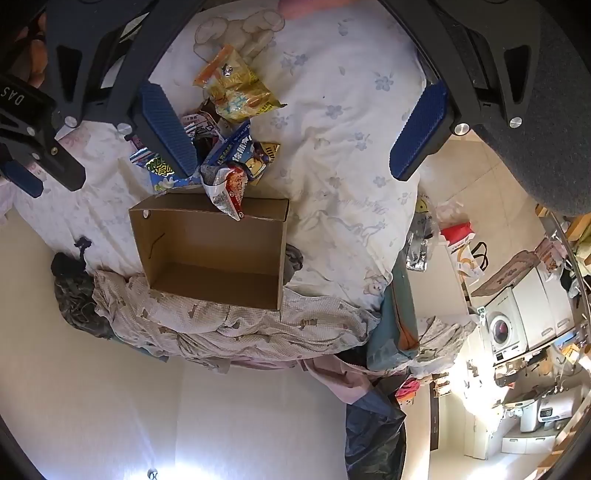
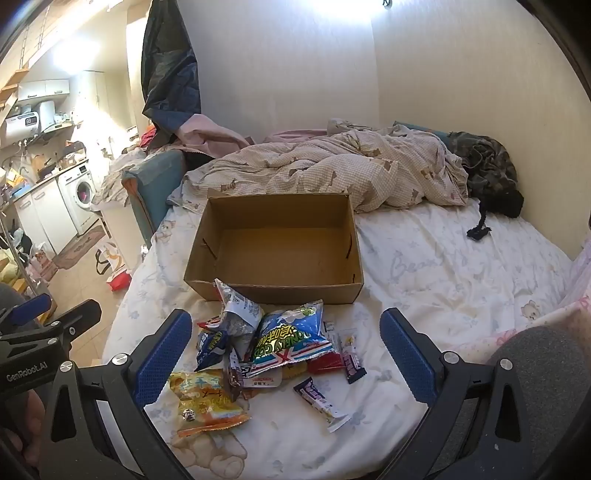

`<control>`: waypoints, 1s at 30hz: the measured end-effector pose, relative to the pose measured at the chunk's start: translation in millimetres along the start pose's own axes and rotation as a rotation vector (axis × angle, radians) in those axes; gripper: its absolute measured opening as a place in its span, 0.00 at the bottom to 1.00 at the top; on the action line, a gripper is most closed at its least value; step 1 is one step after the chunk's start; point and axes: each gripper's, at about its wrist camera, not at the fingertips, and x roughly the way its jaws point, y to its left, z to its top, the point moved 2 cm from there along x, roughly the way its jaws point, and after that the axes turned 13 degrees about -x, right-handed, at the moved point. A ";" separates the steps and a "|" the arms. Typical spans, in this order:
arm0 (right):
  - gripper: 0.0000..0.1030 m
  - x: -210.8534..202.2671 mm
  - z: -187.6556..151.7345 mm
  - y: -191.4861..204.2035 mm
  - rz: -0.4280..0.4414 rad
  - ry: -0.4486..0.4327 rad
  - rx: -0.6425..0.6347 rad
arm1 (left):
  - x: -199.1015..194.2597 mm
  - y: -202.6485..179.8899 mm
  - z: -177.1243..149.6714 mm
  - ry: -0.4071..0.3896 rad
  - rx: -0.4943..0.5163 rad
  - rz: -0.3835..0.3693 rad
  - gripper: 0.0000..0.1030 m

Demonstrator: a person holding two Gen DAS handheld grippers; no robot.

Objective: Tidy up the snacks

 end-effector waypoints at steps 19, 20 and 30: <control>1.00 0.4 0.1 1.0 0.000 0.001 -0.004 | -0.4 -0.4 -0.1 -0.007 0.007 0.003 1.00; 1.00 0.5 0.1 1.0 0.000 0.001 -0.004 | -0.6 -0.7 -0.1 -0.006 0.008 0.003 1.00; 1.00 1.4 -0.5 1.2 0.002 0.005 -0.006 | 1.7 0.4 0.7 -0.007 0.009 0.003 1.00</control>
